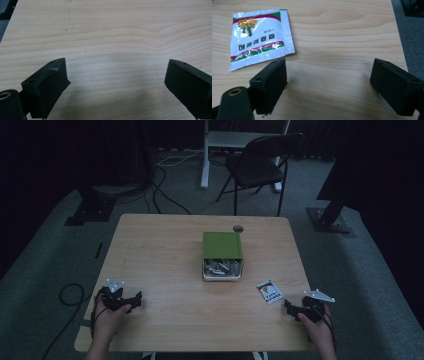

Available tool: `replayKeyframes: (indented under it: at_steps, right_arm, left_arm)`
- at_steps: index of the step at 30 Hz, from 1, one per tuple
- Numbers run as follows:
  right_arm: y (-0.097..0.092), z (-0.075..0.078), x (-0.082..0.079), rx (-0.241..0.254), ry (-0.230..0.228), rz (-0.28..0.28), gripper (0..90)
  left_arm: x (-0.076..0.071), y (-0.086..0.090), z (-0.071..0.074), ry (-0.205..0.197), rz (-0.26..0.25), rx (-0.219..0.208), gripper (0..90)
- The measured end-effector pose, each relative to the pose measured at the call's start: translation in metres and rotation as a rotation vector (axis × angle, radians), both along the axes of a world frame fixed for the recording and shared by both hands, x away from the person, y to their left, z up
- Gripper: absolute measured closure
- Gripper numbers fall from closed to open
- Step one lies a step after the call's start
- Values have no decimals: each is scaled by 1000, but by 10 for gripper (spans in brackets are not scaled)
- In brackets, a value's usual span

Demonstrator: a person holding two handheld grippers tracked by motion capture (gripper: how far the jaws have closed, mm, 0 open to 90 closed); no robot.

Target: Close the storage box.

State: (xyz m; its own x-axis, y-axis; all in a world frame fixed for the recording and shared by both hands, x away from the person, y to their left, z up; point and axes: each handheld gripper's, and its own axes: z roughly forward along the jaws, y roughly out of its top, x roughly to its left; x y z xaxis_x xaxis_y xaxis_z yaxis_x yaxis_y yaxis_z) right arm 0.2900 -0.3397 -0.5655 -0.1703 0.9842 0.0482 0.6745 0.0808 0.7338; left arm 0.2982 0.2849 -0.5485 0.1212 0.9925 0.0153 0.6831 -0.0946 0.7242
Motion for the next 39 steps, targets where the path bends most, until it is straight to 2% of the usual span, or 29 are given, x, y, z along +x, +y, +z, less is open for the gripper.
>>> replayKeyframes:
  at_steps: [3, 10, 14, 21, 30, 39]
  right_arm:
    - [3, 0, 0, -33, 3, 7, 132]
    - [3, 0, 0, -32, 3, 7, 132]
    - [3, 0, 0, -32, 3, 6, 132]
    - [3, 0, 0, -33, 3, 6, 132]
    - [3, 0, 0, -33, 3, 6, 132]
    - [2, 0, 0, -33, 3, 7, 132]
  left_arm:
    - [-1, 4, -5, 19, 32, 1, 54]
    - [-3, 9, -5, 25, 53, 3, 55]
    - [-3, 13, -8, 32, 86, -5, 54]
    - [-3, 15, -11, 36, 91, -2, 54]
    - [-4, 14, -11, 37, 44, -1, 52]
    - [-4, 14, -11, 36, 40, -2, 51]
